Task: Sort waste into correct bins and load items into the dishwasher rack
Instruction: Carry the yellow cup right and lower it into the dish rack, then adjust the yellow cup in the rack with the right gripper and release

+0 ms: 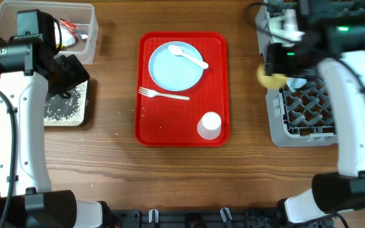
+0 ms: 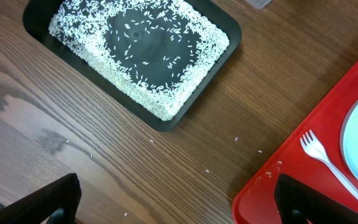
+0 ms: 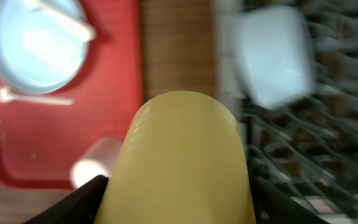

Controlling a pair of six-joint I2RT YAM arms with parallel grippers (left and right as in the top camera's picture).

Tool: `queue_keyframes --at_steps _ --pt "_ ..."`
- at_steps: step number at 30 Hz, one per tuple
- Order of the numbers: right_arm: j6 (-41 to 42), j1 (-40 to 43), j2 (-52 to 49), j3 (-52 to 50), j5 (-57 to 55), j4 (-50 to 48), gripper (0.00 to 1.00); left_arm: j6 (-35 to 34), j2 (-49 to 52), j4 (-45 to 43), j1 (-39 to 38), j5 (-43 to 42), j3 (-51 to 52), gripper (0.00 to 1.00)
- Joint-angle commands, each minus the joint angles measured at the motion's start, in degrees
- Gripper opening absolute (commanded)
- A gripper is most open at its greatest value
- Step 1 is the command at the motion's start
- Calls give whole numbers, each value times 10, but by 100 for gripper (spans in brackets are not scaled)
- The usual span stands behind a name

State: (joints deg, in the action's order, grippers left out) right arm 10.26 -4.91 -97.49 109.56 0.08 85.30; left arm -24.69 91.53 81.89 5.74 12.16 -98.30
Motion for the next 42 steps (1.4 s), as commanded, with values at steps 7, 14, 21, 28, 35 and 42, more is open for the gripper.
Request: queue_keyframes --at_steps 7,14,21,28,35,42 --pt "-36 212 9 -45 25 8 66 4 4 0 3 1 -2 100" --pt "-43 282 9 -157 52 -23 65 4 4 -1 3 1 -2 100" --pt "-41 282 9 -250 53 -93 64 4 4 -6 2 1 -2 100" --pt "-23 282 9 -299 42 -158 62 4 4 -6 2 1 -2 100" --pt "-10 282 9 -309 25 -172 75 4 4 -6 2 1 -2 100" --pt "4 282 9 -309 25 -196 69 5 4 -6 2 1 -2 100"
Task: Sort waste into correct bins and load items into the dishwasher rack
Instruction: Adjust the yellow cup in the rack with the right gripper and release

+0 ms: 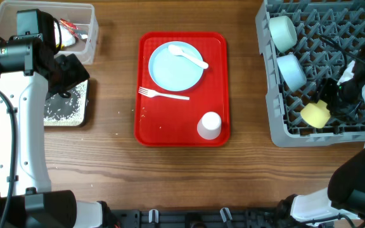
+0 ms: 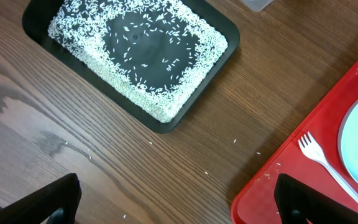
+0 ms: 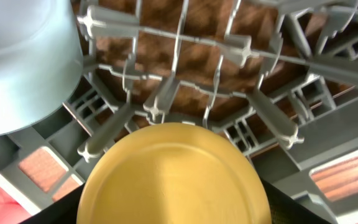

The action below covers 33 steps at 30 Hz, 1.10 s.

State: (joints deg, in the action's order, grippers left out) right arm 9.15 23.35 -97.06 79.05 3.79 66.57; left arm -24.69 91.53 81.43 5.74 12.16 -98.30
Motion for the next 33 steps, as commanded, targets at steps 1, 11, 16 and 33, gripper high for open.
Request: queue_keyframes --at_steps 1,11,16,33 --pt "15 0 4 -3 -12 -12 66 5 4 -1 2 1 -2 100" --pt "21 6 29 2 -30 -25 57 5 4 1 2 1 -2 100" --pt "30 18 73 2 -47 -30 57 5 4 1 2 -8 -2 100" --pt "37 16 101 -28 -79 -40 53 5 4 -8 2 -23 -2 100"
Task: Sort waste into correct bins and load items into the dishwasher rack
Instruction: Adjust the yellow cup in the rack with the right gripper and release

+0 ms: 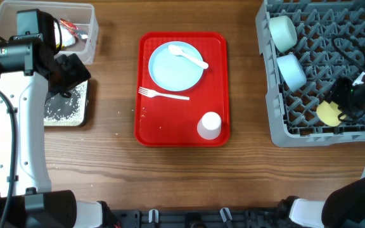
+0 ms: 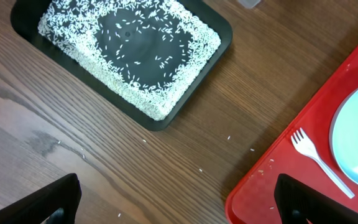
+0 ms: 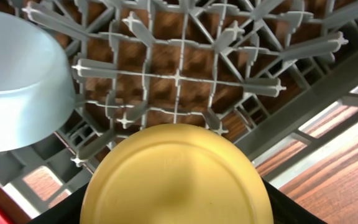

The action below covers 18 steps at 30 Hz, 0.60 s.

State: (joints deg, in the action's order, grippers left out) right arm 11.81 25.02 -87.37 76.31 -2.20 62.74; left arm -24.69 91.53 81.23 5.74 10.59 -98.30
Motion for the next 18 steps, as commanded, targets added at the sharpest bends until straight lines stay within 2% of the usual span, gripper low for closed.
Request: queue_keyframes --at_steps 1,10,18 --pt "11 -1 5 -3 -19 -2 53 5 4 -7 2 -7 -2 100" --pt "2 -5 3 -40 9 -43 53 5 4 -13 2 -7 -2 100" --pt "2 -61 3 -41 -35 -44 53 5 4 -17 2 -7 -2 100"
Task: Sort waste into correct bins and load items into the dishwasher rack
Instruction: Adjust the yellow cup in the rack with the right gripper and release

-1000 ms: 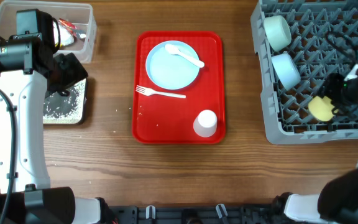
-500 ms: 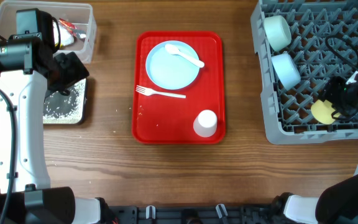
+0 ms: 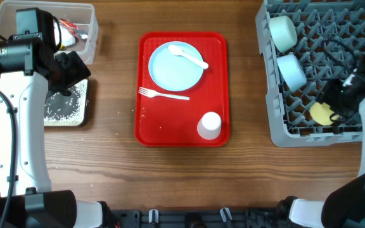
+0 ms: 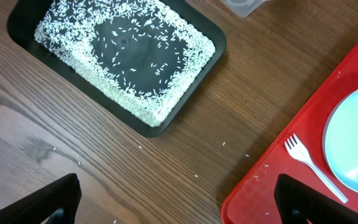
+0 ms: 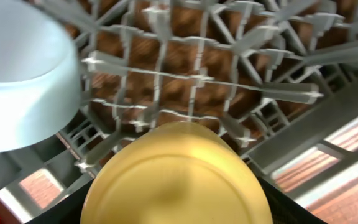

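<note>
My right gripper is shut on a yellow cup, held bottom-up low over the front part of the grey dishwasher rack. The yellow cup fills the lower half of the right wrist view, above the rack's tines. A cream cup and a light blue cup sit in the rack's left side. On the red tray lie a blue plate with a white spoon, a white fork and a white cup. My left gripper hangs open over bare wood.
A black tray of rice lies at the left, partly under my left arm. A clear bin with wrappers stands at the back left. Loose rice grains dot the wood between the black tray and the red tray.
My right gripper and the yellow cup have shifted slightly left over the rack's front part. The left wrist view has slid a little, showing more of the red tray; its fingers stay open.
First my right gripper held the yellow cup at the rack's left edge. It then held the cup over the rack's front right part, then a little further right, and now slightly back to the left. The left gripper stayed open beside the rice tray throughout.
</note>
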Controlling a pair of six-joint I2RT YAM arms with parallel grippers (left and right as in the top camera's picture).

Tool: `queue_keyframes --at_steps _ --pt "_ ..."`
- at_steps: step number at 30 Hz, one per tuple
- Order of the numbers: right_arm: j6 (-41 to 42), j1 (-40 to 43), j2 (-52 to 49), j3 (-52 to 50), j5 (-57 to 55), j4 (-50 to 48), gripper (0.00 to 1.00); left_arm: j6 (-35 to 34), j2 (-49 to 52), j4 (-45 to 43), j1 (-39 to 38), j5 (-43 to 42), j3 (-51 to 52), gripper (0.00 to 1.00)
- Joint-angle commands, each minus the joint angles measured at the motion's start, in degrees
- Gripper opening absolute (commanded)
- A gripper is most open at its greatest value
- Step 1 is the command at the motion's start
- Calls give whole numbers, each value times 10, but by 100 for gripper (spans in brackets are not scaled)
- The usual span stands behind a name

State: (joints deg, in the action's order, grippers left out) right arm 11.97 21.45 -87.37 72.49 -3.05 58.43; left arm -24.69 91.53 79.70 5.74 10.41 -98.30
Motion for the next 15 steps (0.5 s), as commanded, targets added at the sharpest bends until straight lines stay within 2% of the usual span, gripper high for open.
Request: queue_keyframes --at_steps 1,15 --pt "1 -33 3 -3 -35 -1 53 5 4 -2 2 -5 -2 100" --pt "36 -49 2 -6 -101 14 53 5 4 -2 2 -5 -2 100"
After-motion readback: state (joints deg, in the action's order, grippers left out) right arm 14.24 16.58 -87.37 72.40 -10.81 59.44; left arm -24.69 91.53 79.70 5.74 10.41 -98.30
